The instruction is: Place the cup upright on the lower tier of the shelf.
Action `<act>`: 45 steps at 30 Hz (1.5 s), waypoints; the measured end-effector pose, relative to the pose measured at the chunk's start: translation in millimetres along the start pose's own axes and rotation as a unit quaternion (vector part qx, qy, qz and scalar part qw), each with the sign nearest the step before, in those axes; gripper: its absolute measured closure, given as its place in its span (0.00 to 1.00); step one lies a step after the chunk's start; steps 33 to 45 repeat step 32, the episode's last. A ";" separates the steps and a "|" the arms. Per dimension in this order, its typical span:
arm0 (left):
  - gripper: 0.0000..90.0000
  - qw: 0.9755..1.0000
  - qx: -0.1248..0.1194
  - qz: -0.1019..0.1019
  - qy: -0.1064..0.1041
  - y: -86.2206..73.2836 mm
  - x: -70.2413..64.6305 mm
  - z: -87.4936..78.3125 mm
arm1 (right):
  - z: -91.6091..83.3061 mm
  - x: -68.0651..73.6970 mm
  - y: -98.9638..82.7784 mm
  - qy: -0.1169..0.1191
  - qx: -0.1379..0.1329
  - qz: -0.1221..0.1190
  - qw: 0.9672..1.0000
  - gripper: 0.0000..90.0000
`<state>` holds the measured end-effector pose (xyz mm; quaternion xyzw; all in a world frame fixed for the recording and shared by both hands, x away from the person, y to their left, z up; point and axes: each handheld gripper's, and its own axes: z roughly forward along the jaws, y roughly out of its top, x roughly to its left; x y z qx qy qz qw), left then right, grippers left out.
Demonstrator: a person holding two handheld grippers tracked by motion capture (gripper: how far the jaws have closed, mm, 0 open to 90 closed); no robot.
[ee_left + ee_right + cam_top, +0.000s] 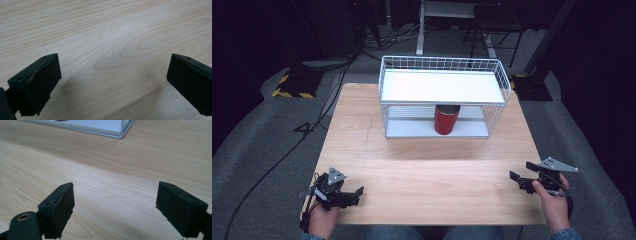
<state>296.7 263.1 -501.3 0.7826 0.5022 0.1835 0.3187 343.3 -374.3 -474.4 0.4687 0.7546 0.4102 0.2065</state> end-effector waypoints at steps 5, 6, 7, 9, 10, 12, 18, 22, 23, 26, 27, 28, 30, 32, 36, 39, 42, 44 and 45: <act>0.00 1.000 0.002 0.002 0.002 0.0 -0.4 1.0 | 3.7 -1.3 -12.9 0.002 0.015 -0.021 1.000 0.17; 0.00 1.000 0.003 0.002 0.002 0.0 -0.5 1.3 | 4.1 -0.8 -14.7 0.003 0.019 -0.022 1.000 0.17; 0.00 1.000 0.003 0.002 0.002 -0.1 -0.6 1.4 | 5.1 -0.7 -17.4 0.006 0.023 -0.028 0.999 0.17; 0.00 1.000 0.004 0.003 0.002 0.1 -0.5 1.4 | 6.5 -0.2 -20.9 0.008 0.027 -0.036 0.999 0.18; 0.00 1.000 0.005 0.001 0.002 0.1 -1.1 1.6 | 6.8 0.3 -21.9 0.007 0.029 -0.037 0.999 0.18; 0.00 1.000 0.005 0.000 0.001 0.0 -1.3 1.9 | 7.5 2.1 -23.6 0.004 0.034 -0.042 0.999 0.18; 0.00 1.000 0.009 0.003 0.000 0.2 -1.5 2.9 | 11.4 9.0 -27.2 0.011 0.049 -0.058 0.997 0.18; 0.00 1.000 0.010 0.004 0.000 0.0 -1.4 3.6 | 13.7 12.6 -28.0 0.011 0.062 -0.065 0.996 0.17; 0.00 1.000 0.010 0.004 0.000 0.0 -1.4 3.6 | 13.9 12.8 -28.0 0.011 0.065 -0.061 0.996 0.16; 0.00 1.000 0.012 0.003 -0.002 0.2 -1.4 5.2 | 14.9 14.3 -28.0 0.003 0.067 -0.053 0.996 0.12; 0.00 1.000 0.013 0.004 -0.004 0.9 -1.2 5.3 | 16.1 15.1 -27.6 0.001 0.070 -0.050 0.996 0.09; 0.00 1.000 0.010 0.003 -0.004 1.7 -1.3 5.6 | 16.7 15.4 -27.4 -0.002 0.073 -0.049 0.996 0.07; 0.00 1.000 0.007 0.004 -0.002 3.7 -1.3 5.6 | 17.4 15.6 -27.3 0.001 0.076 -0.051 0.996 0.05; 0.00 1.000 0.003 0.004 0.000 4.5 -1.5 5.6 | 17.4 15.5 -27.3 0.000 0.076 -0.051 0.996 0.05; 0.00 1.000 0.003 0.004 0.000 4.5 -1.5 5.6 | 17.4 15.5 -27.3 0.000 0.076 -0.051 0.996 0.05; 0.00 1.000 0.003 0.004 0.000 4.5 -1.5 5.6 | 17.4 15.5 -27.3 0.000 0.076 -0.051 0.996 0.05; 0.00 1.000 0.003 0.004 0.000 4.5 -1.5 5.6 | 17.4 15.5 -27.3 0.000 0.076 -0.051 0.996 0.05; 0.00 1.000 0.003 0.004 0.000 4.5 -1.5 5.6 | 17.4 15.5 -27.3 0.000 0.076 -0.051 0.996 0.05; 0.00 1.000 0.003 0.004 0.000 4.5 -1.5 5.6 | 17.4 15.5 -27.3 0.000 0.076 -0.051 0.996 0.05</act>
